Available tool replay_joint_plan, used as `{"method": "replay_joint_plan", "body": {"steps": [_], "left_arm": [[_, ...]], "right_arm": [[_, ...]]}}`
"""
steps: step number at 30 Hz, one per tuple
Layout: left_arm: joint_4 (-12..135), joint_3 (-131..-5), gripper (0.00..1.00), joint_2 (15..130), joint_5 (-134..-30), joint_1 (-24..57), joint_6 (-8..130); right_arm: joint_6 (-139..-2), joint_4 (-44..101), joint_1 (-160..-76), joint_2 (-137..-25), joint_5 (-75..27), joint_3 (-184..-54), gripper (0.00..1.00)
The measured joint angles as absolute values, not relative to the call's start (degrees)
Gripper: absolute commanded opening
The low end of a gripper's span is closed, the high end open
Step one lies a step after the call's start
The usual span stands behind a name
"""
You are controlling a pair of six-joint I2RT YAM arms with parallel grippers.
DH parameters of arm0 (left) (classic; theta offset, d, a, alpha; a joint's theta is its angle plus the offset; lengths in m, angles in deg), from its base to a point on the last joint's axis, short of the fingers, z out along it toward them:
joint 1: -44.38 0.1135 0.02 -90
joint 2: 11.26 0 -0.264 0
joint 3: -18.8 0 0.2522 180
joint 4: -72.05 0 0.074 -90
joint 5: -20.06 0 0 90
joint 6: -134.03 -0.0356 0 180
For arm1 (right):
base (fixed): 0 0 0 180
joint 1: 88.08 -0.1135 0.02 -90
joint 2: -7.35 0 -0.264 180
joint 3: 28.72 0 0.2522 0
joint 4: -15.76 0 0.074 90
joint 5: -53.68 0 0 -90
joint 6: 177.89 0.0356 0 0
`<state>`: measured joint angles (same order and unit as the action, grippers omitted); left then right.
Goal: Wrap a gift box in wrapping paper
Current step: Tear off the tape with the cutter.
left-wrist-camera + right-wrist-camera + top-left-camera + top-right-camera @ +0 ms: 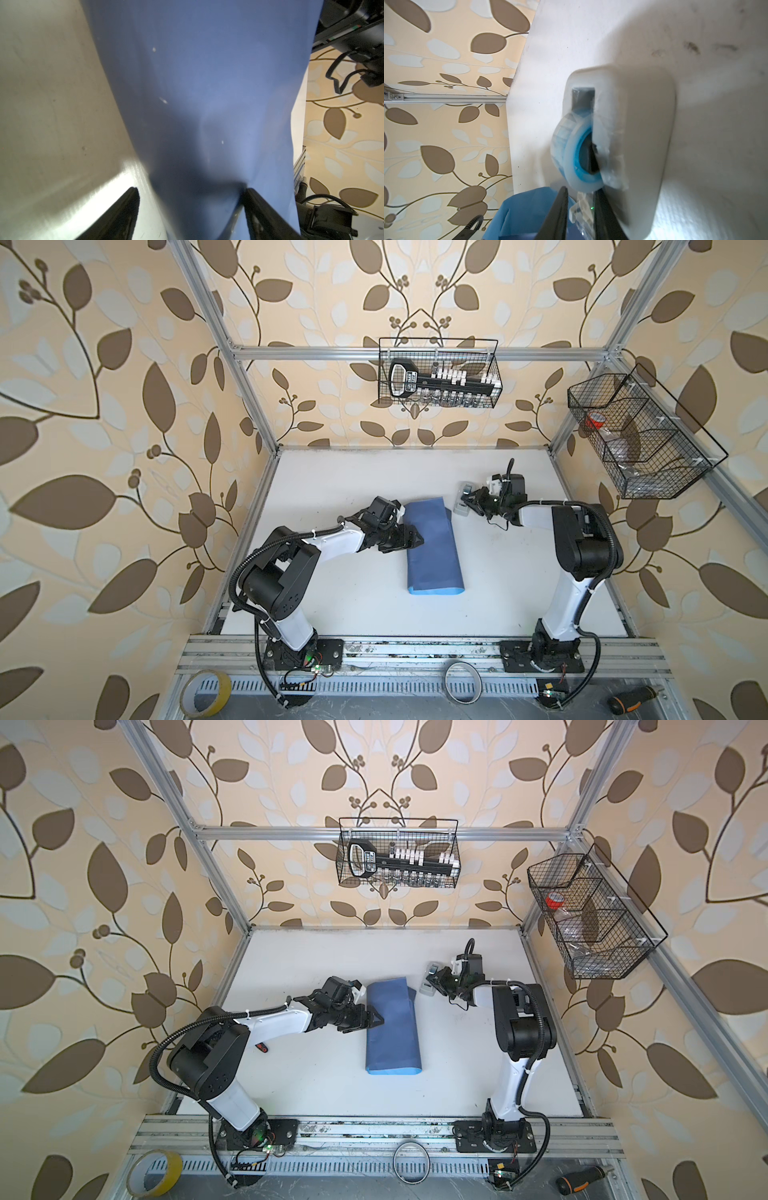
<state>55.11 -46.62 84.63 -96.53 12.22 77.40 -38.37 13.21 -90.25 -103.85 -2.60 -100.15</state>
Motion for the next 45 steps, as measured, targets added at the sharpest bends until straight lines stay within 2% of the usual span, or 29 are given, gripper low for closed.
{"method": "replay_joint_plan", "body": {"steps": [13, 22, 45], "left_arm": [[55.1, -46.6, 0.80, 84.6, -96.5, 12.2, 77.4], [55.1, -46.6, 0.80, 84.6, -96.5, 12.2, 77.4], [55.1, -46.6, 0.80, 84.6, -96.4, 12.2, 77.2]], "right_arm": [[-35.4, 10.2, -90.0, -104.6, -1.1, -99.5, 0.11], [-34.3, 9.1, -89.8, -104.9, -0.5, -99.0, 0.00], [-21.2, -4.4, -89.3, -104.9, 3.6, -93.7, 0.00]]}}
